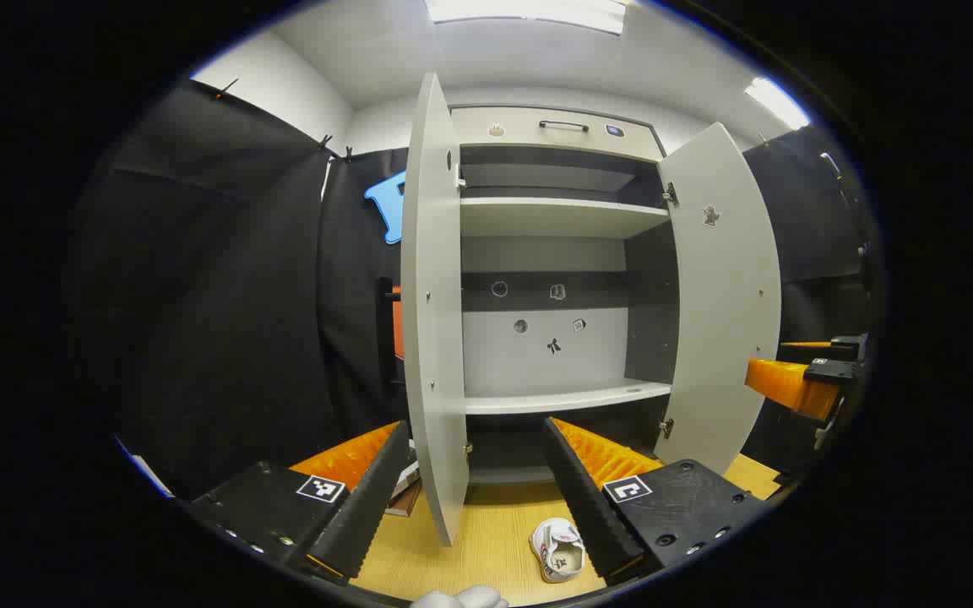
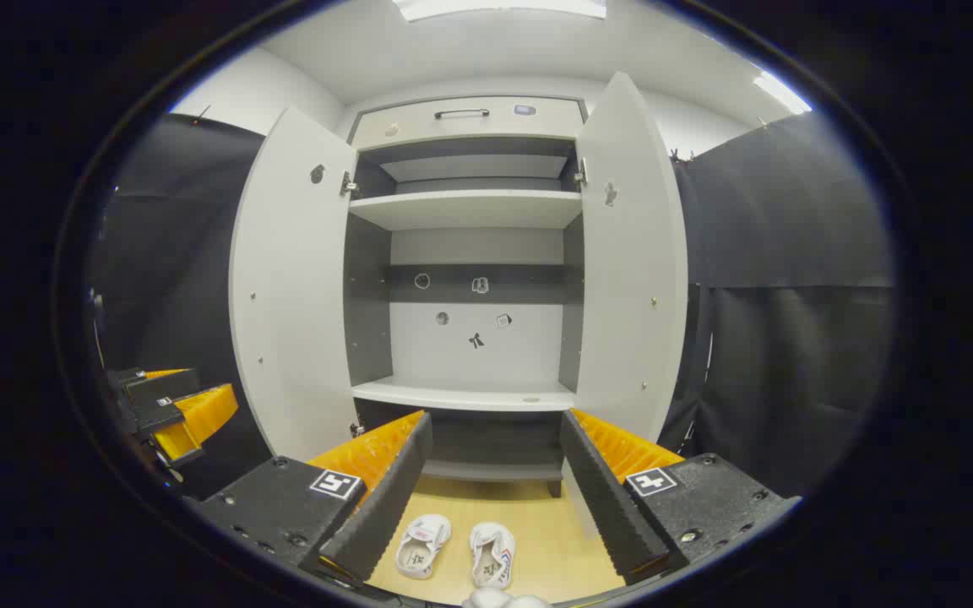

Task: Grab one shoe with the right hand and put it into the shoe cabinet, grab the other shoe with the left hand and put it into the shoe cabinet; then close the right door with the right hand and the left door with the left hand.

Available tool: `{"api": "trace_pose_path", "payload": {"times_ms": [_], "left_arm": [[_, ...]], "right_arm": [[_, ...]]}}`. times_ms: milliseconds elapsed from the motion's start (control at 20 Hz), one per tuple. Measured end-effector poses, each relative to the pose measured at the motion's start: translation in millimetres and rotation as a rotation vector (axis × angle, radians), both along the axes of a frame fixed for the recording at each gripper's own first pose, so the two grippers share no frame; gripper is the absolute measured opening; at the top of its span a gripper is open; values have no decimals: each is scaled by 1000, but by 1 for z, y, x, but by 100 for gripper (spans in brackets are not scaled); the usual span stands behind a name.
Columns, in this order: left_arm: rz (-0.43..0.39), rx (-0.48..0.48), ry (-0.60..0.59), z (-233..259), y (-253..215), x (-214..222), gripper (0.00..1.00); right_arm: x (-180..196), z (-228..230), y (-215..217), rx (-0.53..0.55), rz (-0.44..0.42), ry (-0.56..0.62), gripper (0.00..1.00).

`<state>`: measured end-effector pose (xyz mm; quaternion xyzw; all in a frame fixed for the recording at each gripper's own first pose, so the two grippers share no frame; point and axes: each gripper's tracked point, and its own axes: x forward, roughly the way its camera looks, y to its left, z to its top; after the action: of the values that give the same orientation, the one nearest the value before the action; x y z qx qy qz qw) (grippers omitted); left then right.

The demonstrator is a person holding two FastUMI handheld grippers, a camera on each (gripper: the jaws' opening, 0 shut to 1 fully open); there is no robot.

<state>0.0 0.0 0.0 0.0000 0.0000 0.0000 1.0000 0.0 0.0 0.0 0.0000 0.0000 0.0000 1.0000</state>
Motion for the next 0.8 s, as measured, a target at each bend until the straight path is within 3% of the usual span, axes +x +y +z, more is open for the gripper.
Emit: {"api": "trace_pose_path", "payload": {"times_ms": [100,200,250,350,500,800], "left_arm": [[9,2,6,-3,5,1,95],[16,8,8,-5,7,2,95],[17,11,10,-5,7,2,95],[16,15,10,-5,8,1,95],[11,12,11,-7,7,1,95],[11,16,10,-6,8,0,95]], "right_arm": [[1,-2,1,-1,1,6,99],[3,-5,2,-9,0,10,94],[4,-7,3,-13,1,13,99],[4,-9,4,-17,2,18,94],[6,-17,3,-12,-4,33,99],[9,-94,8,-1,5,208,99]]}}
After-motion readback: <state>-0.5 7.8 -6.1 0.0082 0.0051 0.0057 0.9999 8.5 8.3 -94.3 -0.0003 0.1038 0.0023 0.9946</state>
